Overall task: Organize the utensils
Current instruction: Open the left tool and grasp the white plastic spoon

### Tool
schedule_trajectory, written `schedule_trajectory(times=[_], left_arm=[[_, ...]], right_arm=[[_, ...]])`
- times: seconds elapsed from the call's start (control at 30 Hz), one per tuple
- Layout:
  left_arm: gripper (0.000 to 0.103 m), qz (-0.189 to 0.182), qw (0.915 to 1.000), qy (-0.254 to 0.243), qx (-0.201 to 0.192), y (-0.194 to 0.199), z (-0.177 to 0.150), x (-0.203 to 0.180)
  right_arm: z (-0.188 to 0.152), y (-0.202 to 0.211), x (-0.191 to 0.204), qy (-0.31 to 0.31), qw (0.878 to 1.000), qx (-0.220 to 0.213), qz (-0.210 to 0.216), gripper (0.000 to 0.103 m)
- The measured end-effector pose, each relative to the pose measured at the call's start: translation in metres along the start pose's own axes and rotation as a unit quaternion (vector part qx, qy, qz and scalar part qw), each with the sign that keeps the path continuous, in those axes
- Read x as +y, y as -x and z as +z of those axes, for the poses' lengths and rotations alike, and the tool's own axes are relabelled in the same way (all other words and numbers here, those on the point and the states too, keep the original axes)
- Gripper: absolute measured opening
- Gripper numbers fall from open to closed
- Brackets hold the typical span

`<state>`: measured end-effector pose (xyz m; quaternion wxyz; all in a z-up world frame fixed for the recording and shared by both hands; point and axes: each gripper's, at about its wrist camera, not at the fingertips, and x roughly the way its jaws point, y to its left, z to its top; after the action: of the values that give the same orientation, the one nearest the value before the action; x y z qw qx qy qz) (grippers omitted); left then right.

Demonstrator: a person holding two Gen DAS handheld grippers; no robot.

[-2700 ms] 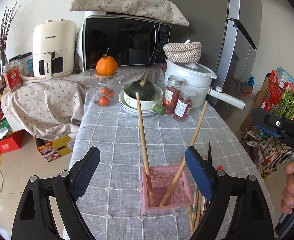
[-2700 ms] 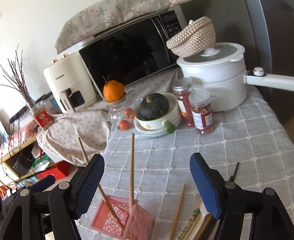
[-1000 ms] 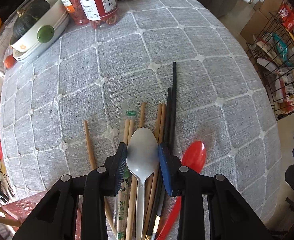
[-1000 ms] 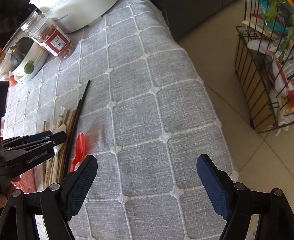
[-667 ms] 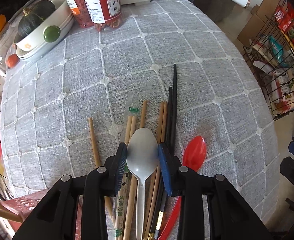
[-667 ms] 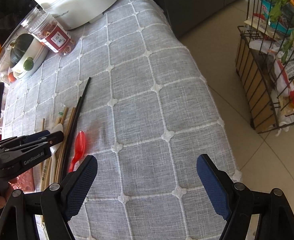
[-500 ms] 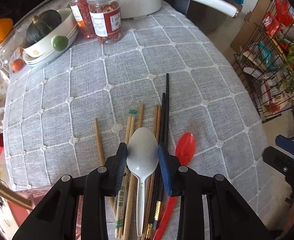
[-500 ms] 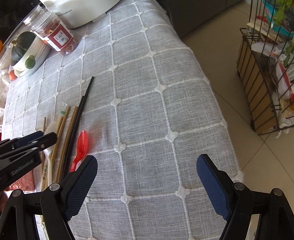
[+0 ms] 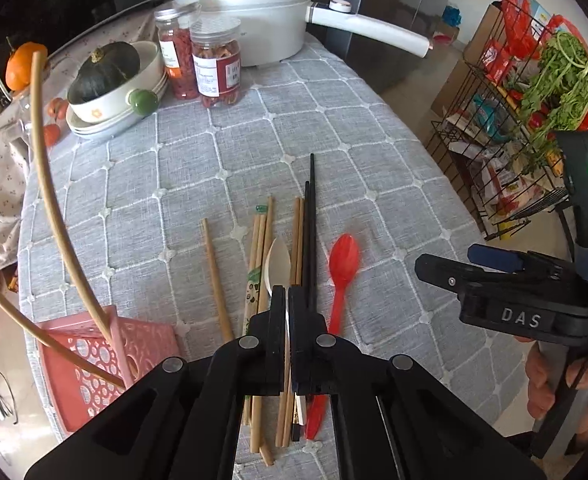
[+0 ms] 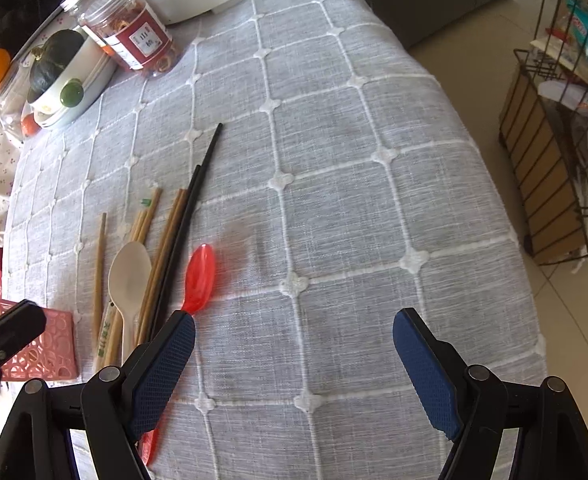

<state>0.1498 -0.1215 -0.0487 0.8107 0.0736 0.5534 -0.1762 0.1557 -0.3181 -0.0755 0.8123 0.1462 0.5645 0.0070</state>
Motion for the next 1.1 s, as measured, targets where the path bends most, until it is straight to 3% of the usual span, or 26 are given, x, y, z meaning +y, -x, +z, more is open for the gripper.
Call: schedule_trajectory(times=[0.37,0.7,0.77,0.83,0.87,1.1], left_arm=[[0.002,0.071,0.9962,0.008,0.05,-0.073,0.025,0.001],[0.003,0.056,0.9963,0.029,0.058,-0.086,0.031,0.011],[0.011,0.052,0.9965,0.027,0.059,-0.083,0.032,0.01],[0.038,0.043,0.9968,0.033,0.058,-0.081,0.036,0.012],[0.042,0.041,0.997,0.038,0.054,-0.078,0.035,0.013],[0.041,0.034,0.9971,0.047,0.05,-0.082,0.037,0.018]], right_arm=[[0.003,-0.003,-0.017,-0.008,1.0,0.004,-0.011,0.086],[0.003,-0.004,-0.02,-0.009,1.0,0.009,-0.006,0.086],[0.003,-0.004,-0.021,-0.01,1.0,0.009,-0.007,0.086],[0.003,-0.005,-0.021,-0.012,1.0,0.011,-0.007,0.086],[0.003,-0.005,-0.021,-0.012,1.0,0.011,-0.006,0.086],[0.002,-0.005,-0.021,-0.013,1.0,0.011,-0.006,0.086]])
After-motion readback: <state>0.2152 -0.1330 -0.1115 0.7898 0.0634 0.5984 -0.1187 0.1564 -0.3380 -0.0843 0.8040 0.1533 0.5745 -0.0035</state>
